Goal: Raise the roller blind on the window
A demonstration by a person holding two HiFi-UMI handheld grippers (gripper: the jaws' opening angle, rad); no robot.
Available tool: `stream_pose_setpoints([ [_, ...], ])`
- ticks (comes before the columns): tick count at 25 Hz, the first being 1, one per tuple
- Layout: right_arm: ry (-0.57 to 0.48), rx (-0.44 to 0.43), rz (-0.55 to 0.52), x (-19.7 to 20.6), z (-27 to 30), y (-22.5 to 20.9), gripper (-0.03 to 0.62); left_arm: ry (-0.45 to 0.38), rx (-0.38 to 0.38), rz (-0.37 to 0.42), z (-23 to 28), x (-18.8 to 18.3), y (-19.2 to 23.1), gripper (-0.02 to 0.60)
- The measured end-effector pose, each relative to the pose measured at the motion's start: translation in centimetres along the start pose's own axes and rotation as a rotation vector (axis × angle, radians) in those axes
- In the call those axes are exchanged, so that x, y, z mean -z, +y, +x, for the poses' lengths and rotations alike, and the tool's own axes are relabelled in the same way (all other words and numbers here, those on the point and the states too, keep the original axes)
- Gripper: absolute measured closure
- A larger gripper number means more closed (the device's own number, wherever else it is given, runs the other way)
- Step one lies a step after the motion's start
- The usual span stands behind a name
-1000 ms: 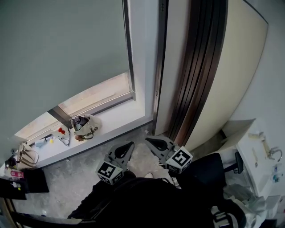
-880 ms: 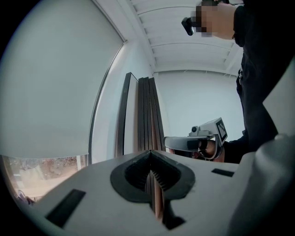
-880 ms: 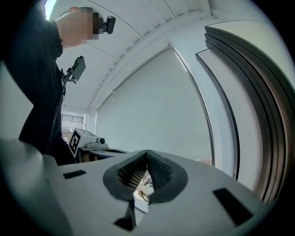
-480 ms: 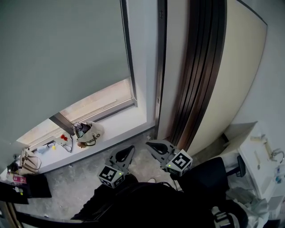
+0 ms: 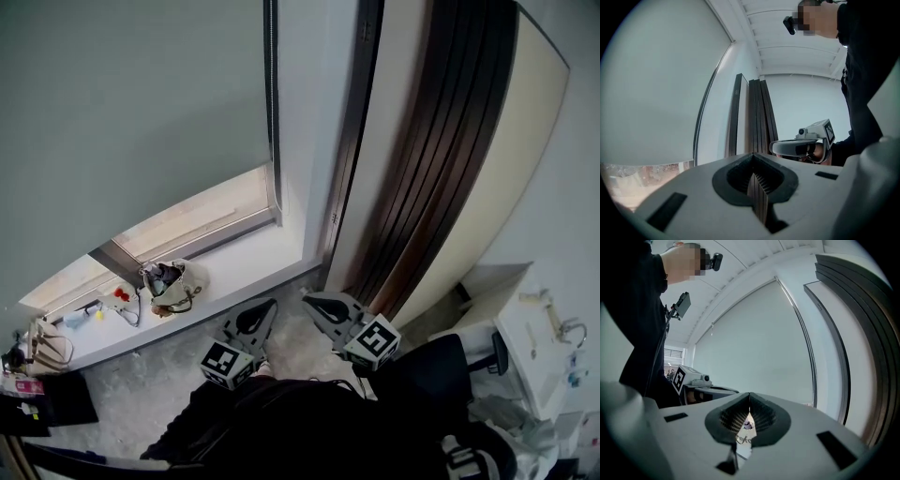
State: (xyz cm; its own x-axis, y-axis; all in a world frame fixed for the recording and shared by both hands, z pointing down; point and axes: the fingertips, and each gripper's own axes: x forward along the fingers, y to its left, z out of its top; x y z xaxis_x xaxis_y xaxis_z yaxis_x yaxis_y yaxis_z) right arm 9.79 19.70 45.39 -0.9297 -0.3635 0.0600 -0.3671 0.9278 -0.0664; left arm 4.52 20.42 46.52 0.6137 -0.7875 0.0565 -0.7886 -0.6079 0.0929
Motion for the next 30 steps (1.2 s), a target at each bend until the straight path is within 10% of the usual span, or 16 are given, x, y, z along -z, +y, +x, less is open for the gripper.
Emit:
stream_pose_setpoints([
  [30,-0.058,0.088,0.069,-3.1,21.3,-8.5,0.588,0.015,0.177,-0.008,3.3,-2.3,22.1,0.574],
])
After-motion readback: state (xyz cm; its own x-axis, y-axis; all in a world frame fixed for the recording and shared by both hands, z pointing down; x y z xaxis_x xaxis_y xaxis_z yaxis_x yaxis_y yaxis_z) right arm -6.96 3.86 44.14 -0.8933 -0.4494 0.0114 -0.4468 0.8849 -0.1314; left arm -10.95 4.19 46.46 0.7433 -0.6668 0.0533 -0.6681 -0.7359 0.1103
